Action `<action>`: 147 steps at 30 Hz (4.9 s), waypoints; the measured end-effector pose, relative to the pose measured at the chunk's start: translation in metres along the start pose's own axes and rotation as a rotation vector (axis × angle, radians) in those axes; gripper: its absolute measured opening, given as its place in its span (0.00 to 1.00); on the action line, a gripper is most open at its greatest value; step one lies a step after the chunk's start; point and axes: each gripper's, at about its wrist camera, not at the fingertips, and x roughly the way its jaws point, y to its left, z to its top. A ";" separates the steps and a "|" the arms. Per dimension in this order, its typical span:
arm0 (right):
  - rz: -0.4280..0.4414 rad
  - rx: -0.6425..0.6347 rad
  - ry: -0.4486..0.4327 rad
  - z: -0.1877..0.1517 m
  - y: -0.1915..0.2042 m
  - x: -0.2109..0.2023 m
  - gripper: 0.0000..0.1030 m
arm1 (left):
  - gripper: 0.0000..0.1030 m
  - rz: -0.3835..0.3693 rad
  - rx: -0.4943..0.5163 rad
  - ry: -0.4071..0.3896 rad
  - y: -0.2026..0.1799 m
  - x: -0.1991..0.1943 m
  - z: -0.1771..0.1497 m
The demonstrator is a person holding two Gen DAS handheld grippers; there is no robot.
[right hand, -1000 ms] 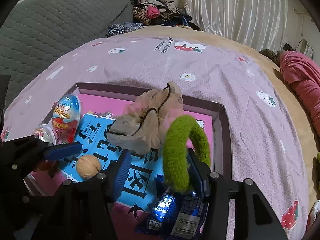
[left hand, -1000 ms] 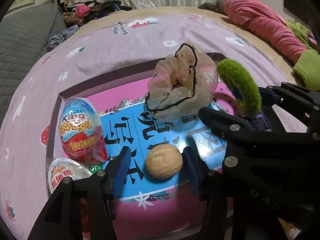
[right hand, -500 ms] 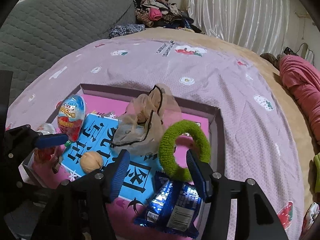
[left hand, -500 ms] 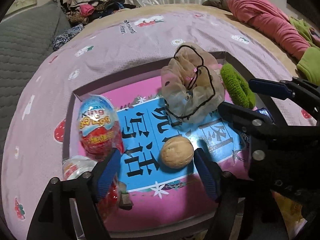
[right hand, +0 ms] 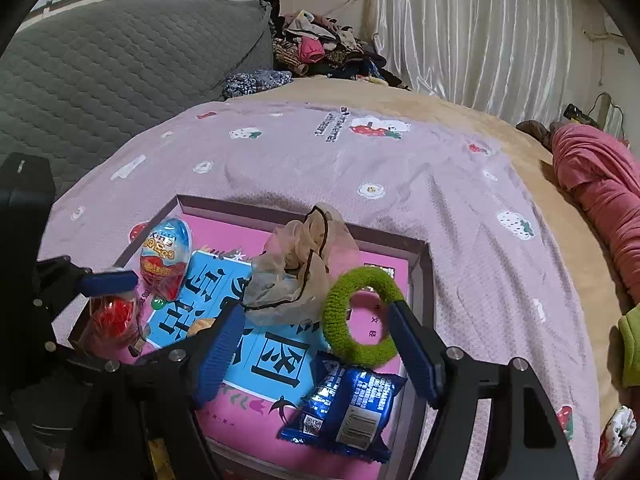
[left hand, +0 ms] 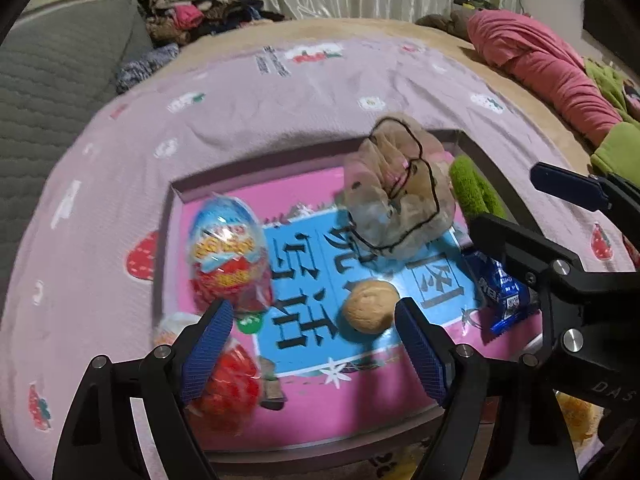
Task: Organize objects
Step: 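Open the left tool to release the walnut while the right tool releases the scrunchie, then withdraw both tools from the tray toward the two yellow cake packs, then grasp a yellow cake pack with the left tool while the right tool grasps another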
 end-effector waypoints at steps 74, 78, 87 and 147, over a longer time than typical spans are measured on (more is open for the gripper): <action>-0.121 -0.054 -0.328 -0.060 0.081 -0.372 0.92 | 1.00 0.074 -0.102 -0.326 0.006 -0.359 -0.122; -0.119 -0.047 -0.302 -0.074 0.080 -0.368 0.95 | 1.00 0.070 -0.093 -0.291 0.002 -0.345 -0.137; -0.125 -0.043 -0.185 -0.110 0.075 -0.326 0.95 | 1.00 0.073 -0.045 -0.222 -0.012 -0.298 -0.162; -0.022 -0.009 0.165 -0.146 0.018 -0.067 0.50 | 0.69 -0.089 0.056 0.014 -0.023 -0.040 -0.132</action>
